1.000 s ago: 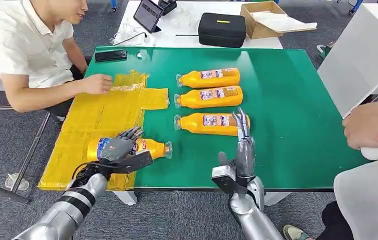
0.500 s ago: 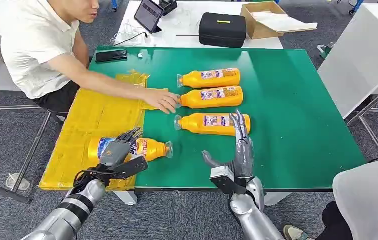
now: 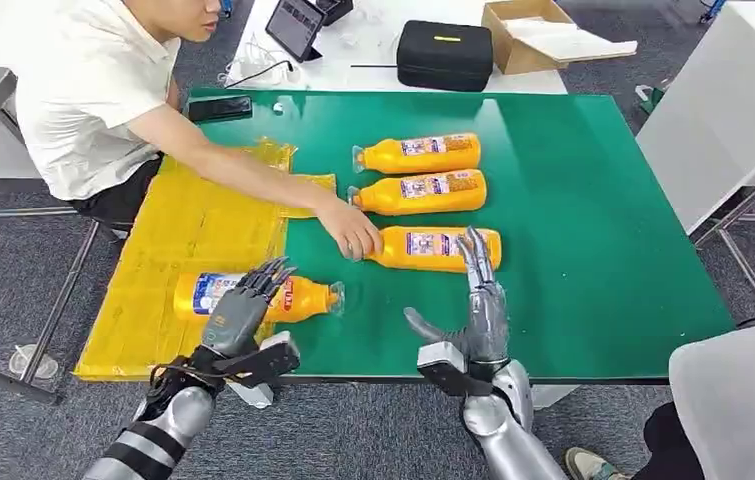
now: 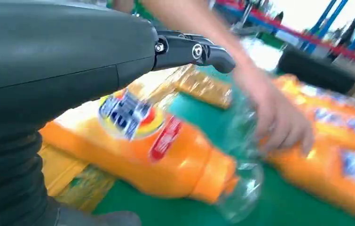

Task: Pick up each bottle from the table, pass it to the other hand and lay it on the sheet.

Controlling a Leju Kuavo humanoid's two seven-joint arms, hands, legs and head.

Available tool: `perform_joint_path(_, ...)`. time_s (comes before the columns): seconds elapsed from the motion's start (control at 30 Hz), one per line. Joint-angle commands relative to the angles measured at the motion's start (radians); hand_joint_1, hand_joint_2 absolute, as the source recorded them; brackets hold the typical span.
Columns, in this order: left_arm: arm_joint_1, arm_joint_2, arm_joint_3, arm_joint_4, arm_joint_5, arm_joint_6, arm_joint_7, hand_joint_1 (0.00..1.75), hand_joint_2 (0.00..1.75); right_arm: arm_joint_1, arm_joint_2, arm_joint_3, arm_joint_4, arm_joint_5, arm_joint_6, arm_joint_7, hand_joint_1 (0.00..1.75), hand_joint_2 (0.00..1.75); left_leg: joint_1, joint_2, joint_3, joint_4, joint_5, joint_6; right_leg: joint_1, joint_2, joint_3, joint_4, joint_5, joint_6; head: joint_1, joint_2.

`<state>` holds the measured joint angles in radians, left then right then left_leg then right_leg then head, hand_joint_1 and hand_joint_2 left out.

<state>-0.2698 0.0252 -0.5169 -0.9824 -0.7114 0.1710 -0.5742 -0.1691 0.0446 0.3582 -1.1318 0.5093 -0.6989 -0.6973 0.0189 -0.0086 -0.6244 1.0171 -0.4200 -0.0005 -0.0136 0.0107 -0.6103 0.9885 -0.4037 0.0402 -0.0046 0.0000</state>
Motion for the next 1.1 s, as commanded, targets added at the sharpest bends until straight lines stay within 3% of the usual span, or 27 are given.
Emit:
perform_joint_path(0.03, 0.127, -0.032, -0.072, -0.263, 0.108, 0.09, -0.062, 0.0, 1.75, -0.032, 0.041, -0.208, 0.185, 0.284, 0.001, -0.001, 0.0, 1.75, -0.001, -0.001, 0.003, -0.001, -0.001, 0.002, 0.0, -0.003, 0.004, -0.001, -0.001, -0.001, 0.0, 0.0)
perform_joint_path(0.1, 0.127, -0.032, -0.072, -0.263, 0.108, 0.09, -0.062, 0.0, 1.75, -0.032, 0.041, -0.208, 0.185, 0.284, 0.001, -0.001, 0.0, 1.75, -0.001, 0.0, 0.001, 0.0, -0.001, 0.001, 0.0, -0.001, 0.001, -0.001, -0.001, -0.001, 0.0, 0.0)
perform_joint_path(0.17, 0.167, -0.081, -0.076, -0.305, 0.218, 0.065, -0.083, 0.0, 1.75, -0.048, 0.056, -0.353, 0.233, 0.526, 0.001, 0.026, 0.0, 1.75, 0.0, 0.0, 0.002, 0.0, -0.002, 0.002, 0.0, -0.002, 0.003, 0.0, -0.002, -0.001, 0.001, 0.0)
perform_joint_path(0.23, 0.201, -0.11, -0.112, -0.337, 0.263, 0.077, -0.09, 0.0, 1.75, -0.068, 0.049, -0.454, 0.248, 0.648, 0.001, 0.045, 0.0, 1.75, -0.001, -0.002, -0.001, 0.0, -0.001, 0.002, -0.001, -0.003, 0.001, -0.001, -0.001, 0.0, 0.001, 0.0)
perform_joint_path(0.37, 0.234, -0.112, -0.161, -0.382, 0.334, 0.091, -0.033, 0.0, 1.75, -0.125, 0.01, -0.521, 0.321, 0.729, 0.001, 0.118, 0.0, 1.75, -0.002, -0.002, -0.001, 0.0, 0.0, 0.002, -0.001, -0.004, 0.001, -0.001, -0.001, 0.0, 0.001, 0.0)
perform_joint_path(0.6, 0.227, -0.117, -0.155, -0.384, 0.35, 0.125, 0.011, 0.0, 1.75, -0.2, -0.041, -0.37, 0.55, 0.636, 0.011, 0.237, 0.0, 1.75, -0.001, 0.001, -0.001, 0.0, -0.001, 0.001, 0.0, -0.001, 0.0, -0.001, 0.0, -0.001, 0.0, 0.0)
perform_joint_path(0.73, 0.229, -0.116, -0.153, -0.393, 0.358, 0.123, 0.022, 0.0, 1.75, -0.222, -0.081, -0.291, 0.6, 0.647, 0.108, 0.345, 0.0, 1.75, -0.001, 0.0, 0.0, 0.0, -0.001, 0.001, 0.0, -0.002, 0.001, -0.001, 0.0, -0.001, 0.0, 0.0)
perform_joint_path(1.1, 0.22, -0.12, -0.165, -0.387, 0.366, 0.119, 0.029, 0.0, 1.75, -0.265, -0.119, -0.222, 0.639, 0.639, 0.138, 0.393, 0.0, 1.75, -0.001, -0.001, 0.0, 0.0, 0.0, 0.001, 0.0, -0.004, 0.002, -0.001, 0.0, -0.001, 0.0, 0.0)
